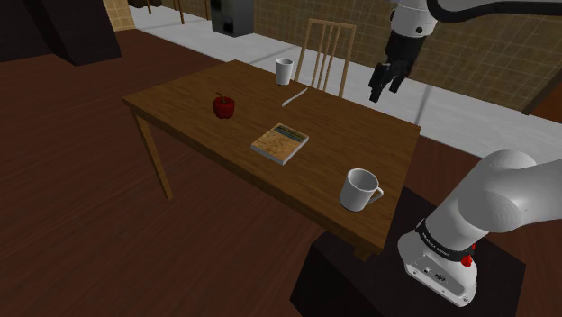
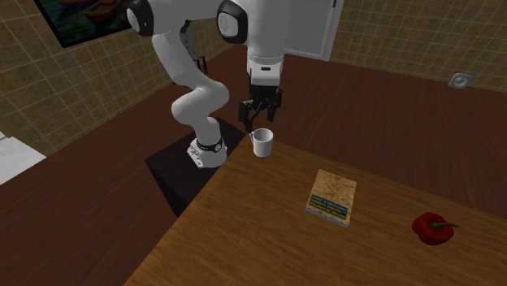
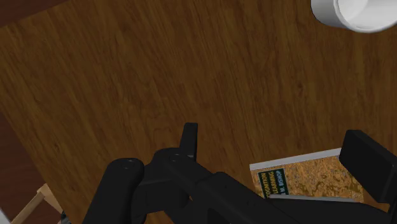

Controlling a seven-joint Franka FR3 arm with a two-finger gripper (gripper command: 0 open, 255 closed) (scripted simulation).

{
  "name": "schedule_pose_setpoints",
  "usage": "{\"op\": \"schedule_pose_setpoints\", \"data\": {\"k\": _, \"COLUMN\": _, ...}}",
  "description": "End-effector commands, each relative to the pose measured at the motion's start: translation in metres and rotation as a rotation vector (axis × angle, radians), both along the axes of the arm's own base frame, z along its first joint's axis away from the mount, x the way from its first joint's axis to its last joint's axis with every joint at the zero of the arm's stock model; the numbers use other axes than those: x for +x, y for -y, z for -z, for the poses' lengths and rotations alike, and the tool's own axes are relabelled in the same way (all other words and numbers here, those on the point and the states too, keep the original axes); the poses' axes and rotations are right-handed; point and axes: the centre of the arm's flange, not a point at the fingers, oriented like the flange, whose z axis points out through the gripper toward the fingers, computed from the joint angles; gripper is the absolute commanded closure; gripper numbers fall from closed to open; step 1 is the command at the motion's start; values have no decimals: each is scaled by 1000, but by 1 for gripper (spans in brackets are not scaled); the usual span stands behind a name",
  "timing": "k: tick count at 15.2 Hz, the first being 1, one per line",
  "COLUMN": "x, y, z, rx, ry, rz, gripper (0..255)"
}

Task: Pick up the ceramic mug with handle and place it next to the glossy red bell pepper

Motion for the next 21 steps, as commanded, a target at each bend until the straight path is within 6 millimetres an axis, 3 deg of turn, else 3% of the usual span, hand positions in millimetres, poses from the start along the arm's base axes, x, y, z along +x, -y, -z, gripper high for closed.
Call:
{"op": "schedule_pose_setpoints", "data": {"k": 1, "x": 0, "y": 0, "z": 0, "rx": 0, "ry": 0, "rz": 0, "gripper": 0}}
{"op": "schedule_pose_setpoints", "data": {"k": 21, "x": -79, "y": -171, "z": 170, "rx": 20, "ry": -10, "rz": 206, "gripper": 0}}
